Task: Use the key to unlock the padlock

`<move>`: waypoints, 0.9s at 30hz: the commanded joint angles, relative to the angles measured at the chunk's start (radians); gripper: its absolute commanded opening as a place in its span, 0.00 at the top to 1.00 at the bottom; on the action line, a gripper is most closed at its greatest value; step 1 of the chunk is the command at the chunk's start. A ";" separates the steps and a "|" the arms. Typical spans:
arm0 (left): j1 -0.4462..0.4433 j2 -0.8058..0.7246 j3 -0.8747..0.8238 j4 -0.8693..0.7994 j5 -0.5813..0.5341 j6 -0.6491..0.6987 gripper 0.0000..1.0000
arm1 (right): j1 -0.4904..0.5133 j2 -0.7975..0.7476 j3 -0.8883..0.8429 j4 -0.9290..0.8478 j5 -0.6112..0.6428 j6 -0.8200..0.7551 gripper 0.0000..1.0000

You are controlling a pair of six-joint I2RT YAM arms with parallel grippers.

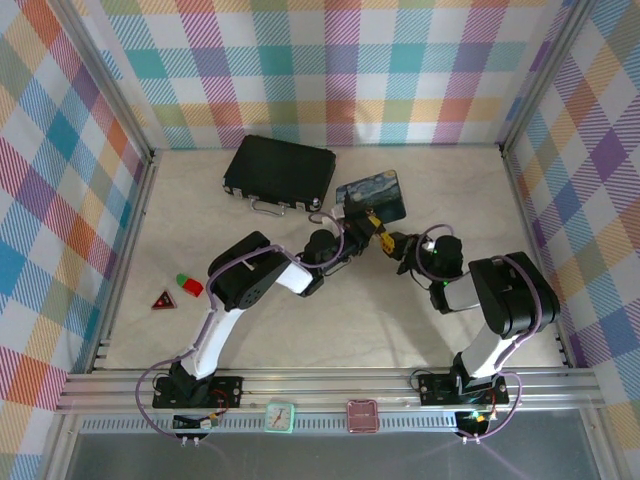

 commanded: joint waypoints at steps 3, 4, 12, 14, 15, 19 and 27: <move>-0.063 -0.008 -0.015 -0.060 0.120 0.068 1.00 | 0.052 -0.045 0.052 0.176 0.082 0.351 1.00; -0.062 -0.010 -0.014 -0.065 0.117 0.071 1.00 | 0.048 -0.039 0.046 0.176 0.085 0.346 1.00; -0.055 -0.019 0.004 -0.111 0.112 0.083 1.00 | -0.006 0.103 0.037 0.174 -0.035 0.106 0.96; -0.055 -0.017 0.000 -0.108 0.104 0.081 1.00 | -0.011 0.121 0.036 0.164 -0.041 0.031 0.92; -0.052 -0.016 -0.002 -0.107 0.102 0.081 1.00 | -0.015 0.127 0.039 0.156 -0.050 0.000 0.88; -0.050 -0.010 -0.002 -0.112 0.101 0.079 1.00 | -0.032 0.125 0.044 0.072 -0.069 -0.174 0.65; -0.056 -0.012 -0.004 -0.190 0.035 0.124 1.00 | -0.085 -0.098 0.052 -0.539 0.012 -0.656 0.53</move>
